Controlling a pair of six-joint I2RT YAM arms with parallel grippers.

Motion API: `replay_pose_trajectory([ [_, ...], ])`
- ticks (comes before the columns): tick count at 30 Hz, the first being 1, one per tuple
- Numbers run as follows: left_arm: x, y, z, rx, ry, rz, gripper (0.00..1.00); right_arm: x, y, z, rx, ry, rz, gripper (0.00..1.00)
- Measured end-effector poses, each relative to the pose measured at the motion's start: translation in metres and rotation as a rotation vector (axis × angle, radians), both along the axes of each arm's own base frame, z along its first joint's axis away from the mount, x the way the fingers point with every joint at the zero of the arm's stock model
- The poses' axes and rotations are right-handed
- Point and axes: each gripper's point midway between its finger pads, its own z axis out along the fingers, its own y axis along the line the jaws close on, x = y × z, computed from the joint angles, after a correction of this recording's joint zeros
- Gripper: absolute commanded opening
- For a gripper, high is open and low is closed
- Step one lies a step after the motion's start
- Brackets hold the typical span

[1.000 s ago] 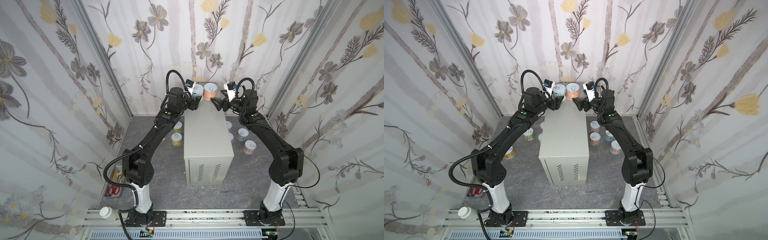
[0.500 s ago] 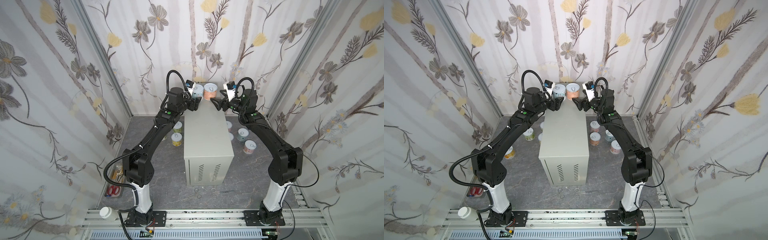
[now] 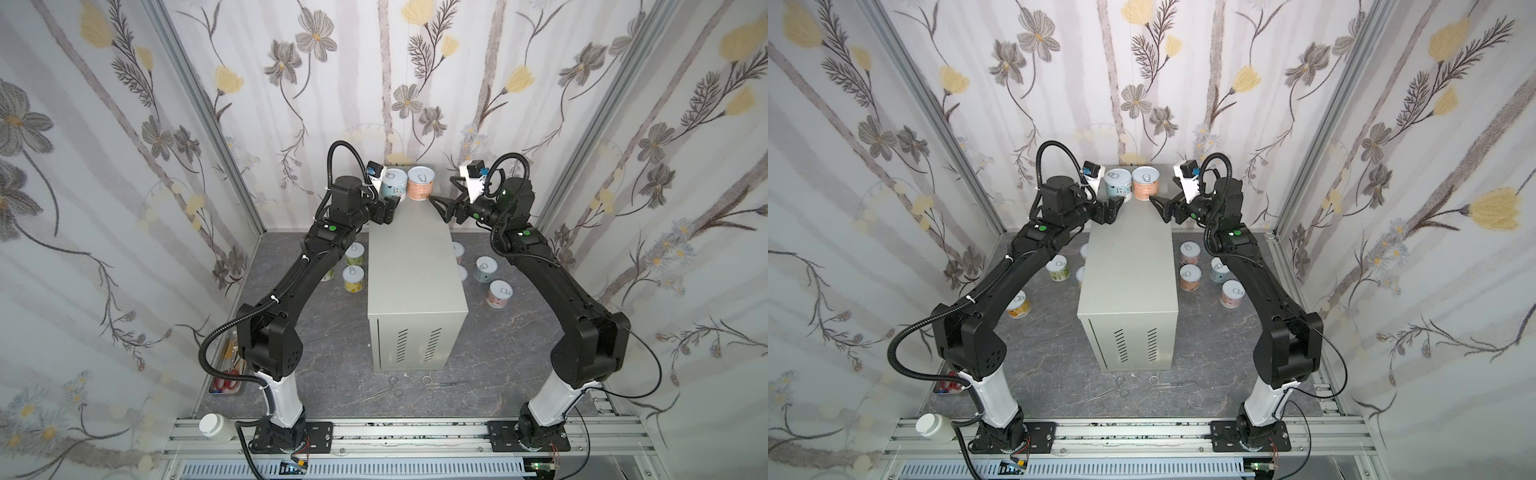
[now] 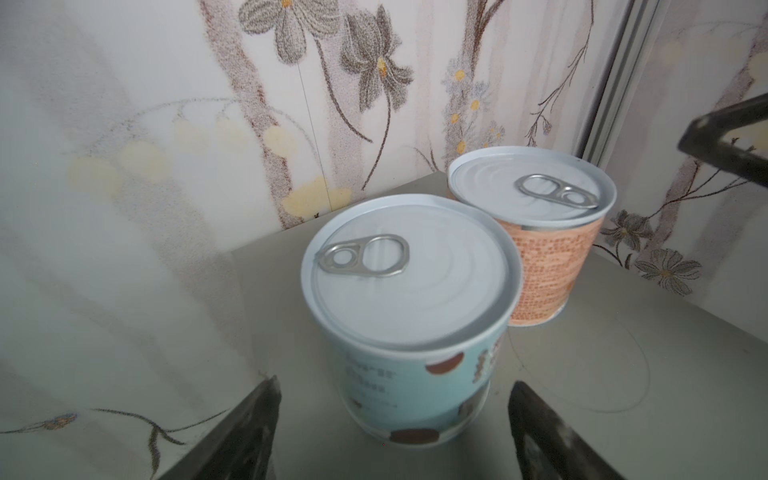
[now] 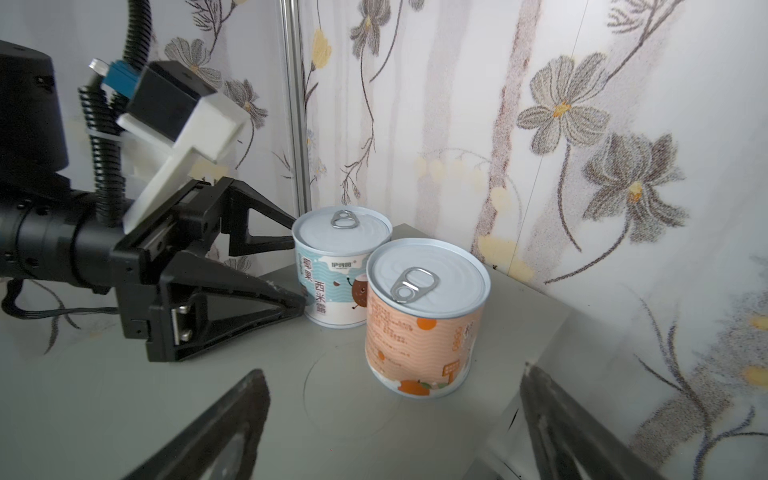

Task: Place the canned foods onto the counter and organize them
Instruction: 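Open the left gripper to release the can while the right gripper draws back, then move the right gripper down over the pink cans while the left arm withdraws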

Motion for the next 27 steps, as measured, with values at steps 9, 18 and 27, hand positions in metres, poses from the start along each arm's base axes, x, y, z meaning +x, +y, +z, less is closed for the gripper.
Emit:
replay_pose_trajectory([
  [9, -0.023, 0.008, 0.021, -0.013, -0.03, -0.024, 0.9, -0.088, -0.09, 0.021, 0.023, 0.003, -0.282, 1.0],
  [18, -0.058, 0.037, 0.071, -0.034, -0.126, -0.004, 0.98, -0.148, -0.187, -0.064, 0.129, 0.326, -0.699, 1.0],
  [27, -0.103, 0.073, 0.111, -0.041, -0.226, 0.051, 1.0, -0.164, -0.22, -0.215, 0.21, 0.815, -0.893, 1.0],
])
